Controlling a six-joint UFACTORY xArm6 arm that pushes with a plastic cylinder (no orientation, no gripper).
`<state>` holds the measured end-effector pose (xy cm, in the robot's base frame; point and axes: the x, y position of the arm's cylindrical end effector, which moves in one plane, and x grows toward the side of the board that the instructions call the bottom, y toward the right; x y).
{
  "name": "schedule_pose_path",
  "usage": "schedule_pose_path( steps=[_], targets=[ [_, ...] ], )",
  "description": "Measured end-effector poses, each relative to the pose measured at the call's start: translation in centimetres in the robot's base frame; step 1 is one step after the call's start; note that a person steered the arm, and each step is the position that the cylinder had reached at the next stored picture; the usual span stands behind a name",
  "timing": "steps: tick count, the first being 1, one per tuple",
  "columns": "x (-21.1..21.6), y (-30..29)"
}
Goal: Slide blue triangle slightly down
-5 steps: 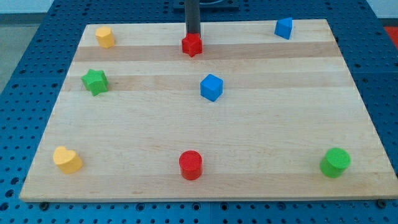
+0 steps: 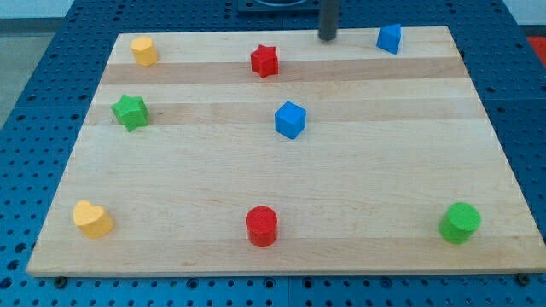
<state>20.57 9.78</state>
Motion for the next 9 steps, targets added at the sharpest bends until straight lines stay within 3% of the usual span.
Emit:
schedule_pose_path(
  steps=[1, 9],
  targets=[
    [-0.4, 4.4],
    [0.1, 12.5]
  ],
)
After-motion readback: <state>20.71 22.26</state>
